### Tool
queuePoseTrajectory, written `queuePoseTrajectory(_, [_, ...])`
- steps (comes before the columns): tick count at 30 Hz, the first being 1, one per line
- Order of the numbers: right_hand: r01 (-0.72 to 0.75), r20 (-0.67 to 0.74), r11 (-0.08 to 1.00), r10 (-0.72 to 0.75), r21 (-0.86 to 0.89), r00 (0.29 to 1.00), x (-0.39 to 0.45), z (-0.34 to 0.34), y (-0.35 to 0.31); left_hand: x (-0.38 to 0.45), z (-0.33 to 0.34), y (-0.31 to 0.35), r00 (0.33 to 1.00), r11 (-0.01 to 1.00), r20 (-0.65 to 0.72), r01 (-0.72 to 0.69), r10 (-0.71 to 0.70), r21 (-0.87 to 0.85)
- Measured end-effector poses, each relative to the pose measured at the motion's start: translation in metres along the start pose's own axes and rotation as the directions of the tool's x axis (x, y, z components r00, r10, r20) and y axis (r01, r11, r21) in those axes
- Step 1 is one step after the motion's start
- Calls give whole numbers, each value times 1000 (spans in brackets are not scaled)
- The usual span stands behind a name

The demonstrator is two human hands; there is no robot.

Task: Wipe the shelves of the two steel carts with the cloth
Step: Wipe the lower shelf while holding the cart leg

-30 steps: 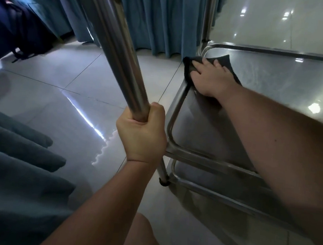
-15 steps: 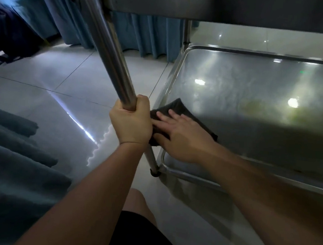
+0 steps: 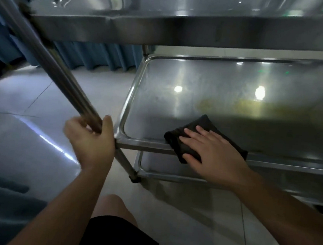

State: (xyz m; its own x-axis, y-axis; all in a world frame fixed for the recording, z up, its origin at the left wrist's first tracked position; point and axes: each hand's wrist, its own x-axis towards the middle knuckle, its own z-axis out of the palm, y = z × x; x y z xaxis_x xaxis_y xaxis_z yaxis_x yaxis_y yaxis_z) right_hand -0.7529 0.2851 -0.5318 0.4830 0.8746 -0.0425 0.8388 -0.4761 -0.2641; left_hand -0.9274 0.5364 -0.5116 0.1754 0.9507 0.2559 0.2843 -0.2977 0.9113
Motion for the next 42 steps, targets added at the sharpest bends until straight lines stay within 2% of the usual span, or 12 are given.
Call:
queuePoseTrajectory(2, [-19, -1, 1000, 19, -3, 1000, -10, -2, 11, -32, -2, -10, 987, 987, -47, -155, 157, 51])
queuePoseTrajectory(4, [-32, -7, 999, 32, -12, 999, -19, -4, 22, -64, 5, -14, 947, 953, 140, -299, 290, 51])
queuePoseTrajectory(5, [-42, -6, 999, 42, -16, 999, -24, -5, 28, -77, 13, -14, 877, 904, 288, -420, 384, 75])
queuePoseTrajectory(7, [-64, -7, 998, 63, -17, 998, -36, -9, 41, -96, 35, -6, 672, 753, 540, -650, 506, 103])
queuePoseTrajectory(8, [-72, -13, 997, 72, -16, 997, -43, -12, 48, -101, 48, 2, 607, 709, 604, -698, 516, 95])
queuePoseTrajectory(9, [-80, -17, 997, 79, -15, 997, -50, -14, 55, -105, 61, 13, 574, 695, 636, -714, 515, 81])
queuePoseTrajectory(12, [-115, -17, 993, 115, -8, 993, -67, -18, 75, -120, 91, 43, 547, 710, 671, -703, 500, 44])
queuePoseTrajectory(16, [-147, -34, 989, 147, -5, 989, -80, -21, 88, -143, 107, 60, 501, 724, 772, -685, 391, 77])
queuePoseTrajectory(22, [-211, -117, 977, 213, 29, 970, -115, -25, 126, -181, 130, 68, 370, 627, 871, -773, 324, 95])
queuePoseTrajectory(26, [-256, -175, 966, 257, 25, 950, -148, -30, 164, -214, 141, 65, 360, 526, 874, -837, 327, 148])
queuePoseTrajectory(32, [-282, -146, 959, 278, -9, 949, -186, -48, 215, -254, 154, 71, 338, 455, 888, -874, 311, 173])
queuePoseTrajectory(42, [-292, -184, 956, 280, -41, 942, -239, -58, 287, -319, 216, 116, 250, 408, 902, -908, 351, 93])
